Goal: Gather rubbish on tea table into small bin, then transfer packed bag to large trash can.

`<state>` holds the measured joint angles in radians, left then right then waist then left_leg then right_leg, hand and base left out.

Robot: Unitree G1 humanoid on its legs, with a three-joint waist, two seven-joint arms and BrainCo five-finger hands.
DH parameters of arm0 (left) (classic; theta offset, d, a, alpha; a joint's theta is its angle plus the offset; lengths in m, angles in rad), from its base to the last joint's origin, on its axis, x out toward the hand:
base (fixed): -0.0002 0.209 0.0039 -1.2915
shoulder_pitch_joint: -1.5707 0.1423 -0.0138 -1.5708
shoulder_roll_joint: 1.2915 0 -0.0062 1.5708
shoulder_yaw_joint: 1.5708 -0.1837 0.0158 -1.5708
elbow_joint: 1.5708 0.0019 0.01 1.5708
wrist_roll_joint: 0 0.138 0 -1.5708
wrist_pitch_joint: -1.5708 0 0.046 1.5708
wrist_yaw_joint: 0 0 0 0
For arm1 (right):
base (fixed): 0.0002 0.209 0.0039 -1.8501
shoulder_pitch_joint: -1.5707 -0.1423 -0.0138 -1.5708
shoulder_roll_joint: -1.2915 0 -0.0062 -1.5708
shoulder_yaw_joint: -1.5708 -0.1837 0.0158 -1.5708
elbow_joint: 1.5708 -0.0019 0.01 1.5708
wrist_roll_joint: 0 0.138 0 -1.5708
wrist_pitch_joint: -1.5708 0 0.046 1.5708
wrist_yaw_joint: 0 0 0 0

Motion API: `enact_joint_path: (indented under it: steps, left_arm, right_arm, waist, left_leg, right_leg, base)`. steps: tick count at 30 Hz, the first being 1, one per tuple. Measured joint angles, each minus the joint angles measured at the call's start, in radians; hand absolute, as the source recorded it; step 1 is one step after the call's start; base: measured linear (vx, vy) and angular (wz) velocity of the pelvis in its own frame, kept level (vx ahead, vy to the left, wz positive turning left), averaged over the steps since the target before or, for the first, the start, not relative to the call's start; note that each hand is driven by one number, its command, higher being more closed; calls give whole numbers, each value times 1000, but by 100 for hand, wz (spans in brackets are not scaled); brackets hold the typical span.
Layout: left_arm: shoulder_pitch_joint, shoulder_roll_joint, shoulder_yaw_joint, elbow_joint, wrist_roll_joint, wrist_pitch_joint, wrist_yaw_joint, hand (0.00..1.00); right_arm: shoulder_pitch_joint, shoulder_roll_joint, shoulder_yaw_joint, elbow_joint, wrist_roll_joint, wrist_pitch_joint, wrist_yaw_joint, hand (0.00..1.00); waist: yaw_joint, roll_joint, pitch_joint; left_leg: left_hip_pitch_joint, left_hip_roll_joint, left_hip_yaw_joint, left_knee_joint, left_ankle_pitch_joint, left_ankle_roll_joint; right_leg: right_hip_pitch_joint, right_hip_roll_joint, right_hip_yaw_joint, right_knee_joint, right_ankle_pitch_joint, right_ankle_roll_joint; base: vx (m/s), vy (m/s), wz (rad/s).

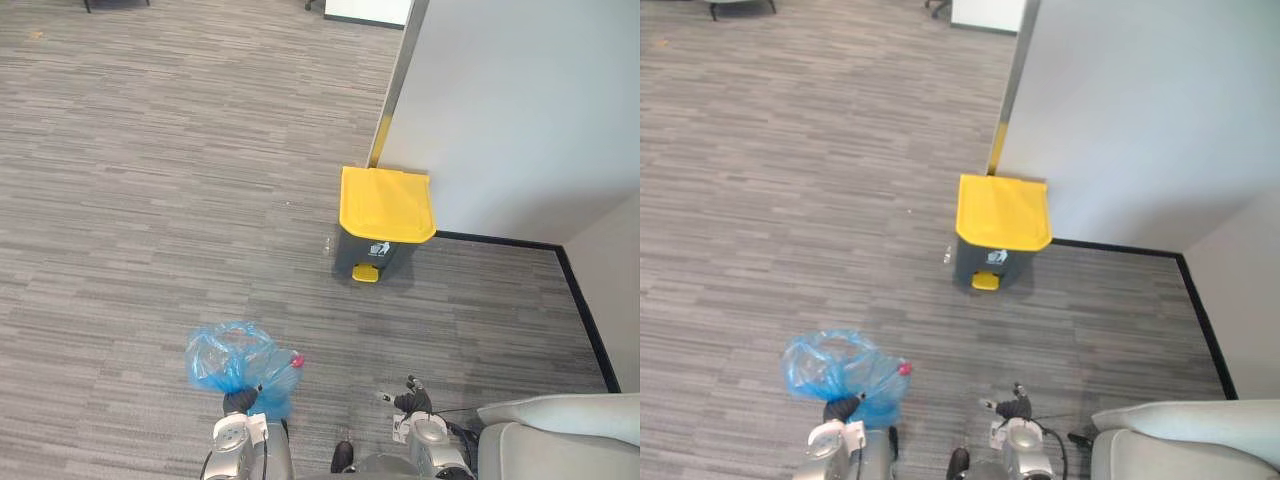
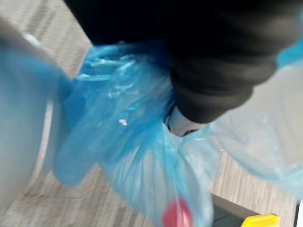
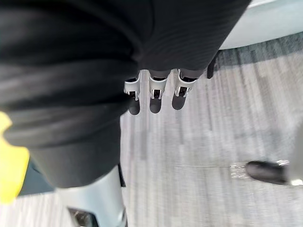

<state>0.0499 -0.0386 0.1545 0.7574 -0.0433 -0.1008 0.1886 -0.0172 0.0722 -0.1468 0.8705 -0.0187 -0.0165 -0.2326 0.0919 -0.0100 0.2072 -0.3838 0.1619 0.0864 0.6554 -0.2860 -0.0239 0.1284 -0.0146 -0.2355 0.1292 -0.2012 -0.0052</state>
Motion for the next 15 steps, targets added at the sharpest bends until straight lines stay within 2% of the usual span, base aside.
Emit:
enact_joint_path:
  steps: [1, 2, 3, 5, 6, 7, 8, 9, 10, 11, 12, 14, 15]
  left_arm:
    - [3, -14, 0, -1, 0, -1, 0, 100]
    - [0, -8, 6, 1, -1, -1, 1, 100]
    - [-4, -4, 6, -2, -1, -2, 2, 100]
    - [6, 0, 5, 1, -1, 0, 2, 100]
    - [16, 0, 4, 0, -2, -1, 2, 100]
    - [26, 8, -2, -1, -1, -1, 2, 100]
    - [42, 25, -22, 2, -1, 1, 3, 100]
    - [45, 31, -31, 4, -1, 2, 3, 100]
    - [43, 35, -37, 12, -1, 3, 3, 100]
    - [39, 31, -37, 23, -1, 7, 3, 100]
    - [41, 30, -37, 25, -1, 8, 3, 100]
    - [39, 32, -36, 40, -1, 14, 3, 100]
    - [40, 32, -36, 48, 0, 19, 3, 100]
  right_arm:
    - [12, -6, -9, 0, 0, 0, -5, 0]
    - [19, -10, 6, 12, 3, 9, -3, 0]
    - [19, -8, 6, 11, 4, 10, -1, 0]
    - [16, -3, -9, -8, 17, 9, -3, 0]
    - [17, -3, -6, -13, 17, 8, -2, 0]
    - [21, -3, -6, -28, 17, 8, -1, 0]
    - [28, -3, -6, -30, 16, 9, 0, 0]
    - [36, -3, -7, -30, 15, 9, 0, 0]
    - [50, -2, -8, -30, 11, 9, -1, 0]
    - [68, -3, -7, -27, -8, 11, 2, 0]
    - [74, -3, -8, -27, -15, 12, 3, 0]
    - [66, -3, -12, -32, -23, 9, 5, 0]
    - [57, -11, -15, -26, -24, 9, 6, 0]
  waist:
    - [5, 21, -7]
    - [21, -5, -12]
    - [21, -15, -19]
    - [27, -24, -24]
    - [29, -26, -25]
    - [31, -25, -26]
    - [29, -26, -27]
    - [22, -27, -27]
    - [12, -28, -28]
    - [9, -26, -26]
    - [7, -24, -25]
    - [-10, -23, -24]
    - [-17, -21, -20]
  left_leg:
    - [10, -2, -25, -132, 106, -35]
    - [31, -29, 13, -128, 110, -16]
    - [35, -45, 17, -132, 89, -22]
    - [76, -66, 66, -102, 6, 1]
    - [96, -66, 86, -102, -15, 12]
    - [147, -68, 120, -105, -40, 13]
    - [211, -76, 150, -120, -56, 30]
    - [235, -80, 152, -125, -65, 37]
    - [269, -86, 152, -136, -76, 47]
    - [324, -87, 151, -166, -87, 50]
    - [343, -87, 150, -181, -88, 49]
    - [413, -77, 149, -237, -94, 39]
    - [467, -66, 153, -274, -94, 38]
  right_leg:
    - [8, 0, 12, 30, -40, 36]
    - [0, -34, 57, 63, -67, 50]
    - [-4, -48, 69, 70, -64, 46]
    - [-26, -93, 140, 167, -69, 56]
    - [-40, -105, 158, 217, -71, 61]
    - [-89, -126, 181, 365, -64, 80]
    - [-158, -147, 195, 562, -40, 123]
    - [-186, -155, 188, 647, -38, 127]
    - [-230, -162, 167, 748, -43, 119]
    - [-300, -163, 119, 840, -59, 90]
    - [-323, -163, 99, 852, -65, 80]
    - [-412, -160, 20, 816, -85, 53]
    - [-439, -155, -35, 712, -87, 41]
  base:
    - [366, 317, -16]
    - [355, 316, -14]
    - [447, 365, -15]
    - [383, 286, -43]
    - [355, 275, -80]
    - [436, 268, -79]
    - [450, 224, -64]
    - [387, 132, -24]
    - [400, 26, 10]
    - [406, 6, 11]
    - [401, -11, 3]
    - [350, -59, 2]
    - [398, -88, 5]
